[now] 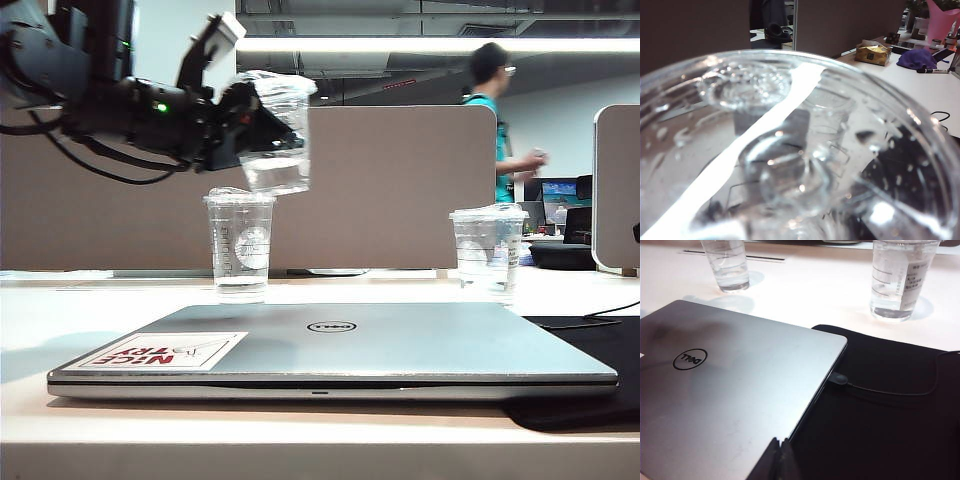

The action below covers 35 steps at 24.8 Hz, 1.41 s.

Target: Pick up the coffee cup on the middle and place it on the left side of the laptop.

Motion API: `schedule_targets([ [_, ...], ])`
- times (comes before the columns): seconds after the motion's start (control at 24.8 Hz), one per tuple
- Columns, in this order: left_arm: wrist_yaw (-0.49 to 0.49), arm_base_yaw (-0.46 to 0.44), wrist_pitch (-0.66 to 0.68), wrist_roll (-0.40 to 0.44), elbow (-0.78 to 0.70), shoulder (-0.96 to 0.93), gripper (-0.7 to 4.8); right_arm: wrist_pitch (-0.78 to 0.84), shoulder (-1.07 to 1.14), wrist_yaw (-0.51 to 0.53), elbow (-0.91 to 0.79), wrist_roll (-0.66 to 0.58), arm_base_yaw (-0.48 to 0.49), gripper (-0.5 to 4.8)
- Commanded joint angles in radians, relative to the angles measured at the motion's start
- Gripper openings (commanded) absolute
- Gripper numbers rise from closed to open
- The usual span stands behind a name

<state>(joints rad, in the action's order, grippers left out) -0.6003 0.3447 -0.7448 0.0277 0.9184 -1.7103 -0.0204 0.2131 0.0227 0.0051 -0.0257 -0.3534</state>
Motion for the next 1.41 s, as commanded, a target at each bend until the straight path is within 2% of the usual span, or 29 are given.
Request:
schedule_targets([
  [0.04, -0.006, -0.024, -0.029, 0.005, -0.027, 0.034, 2.91, 0.016, -0.009, -0.001, -0.004, 0.000, -0.001, -0.05],
  [0.44, -0.006, -0.072, -0.068, -0.002, -0.130, 0.079, 2.91, 0.017, -0.014, -0.001, -0.004, 0.000, 0.000, -0.05],
  [0.65, 0.000, -0.131, -0.114, -0.002, -0.211, 0.090, 2.91, 0.016, -0.014, -0.001, -0.004, 0.000, 0.000, -0.05],
  [0.89, 0.065, -0.212, -0.147, 0.028, -0.270, 0.090, 2.91, 0.016, -0.014, -0.001, -0.004, 0.000, 0.000, -0.05],
  [1.21, 0.057, -0.317, -0.189, 0.023, -0.364, 0.087, 2.91, 0.017, -0.014, -0.001, -0.004, 0.000, 0.000, -0.05],
  [1.41, 0.035, -0.326, -0.207, 0.020, -0.412, 0.083, 2.91, 0.017, -0.014, -0.001, -0.004, 0.000, 0.000, -0.05],
])
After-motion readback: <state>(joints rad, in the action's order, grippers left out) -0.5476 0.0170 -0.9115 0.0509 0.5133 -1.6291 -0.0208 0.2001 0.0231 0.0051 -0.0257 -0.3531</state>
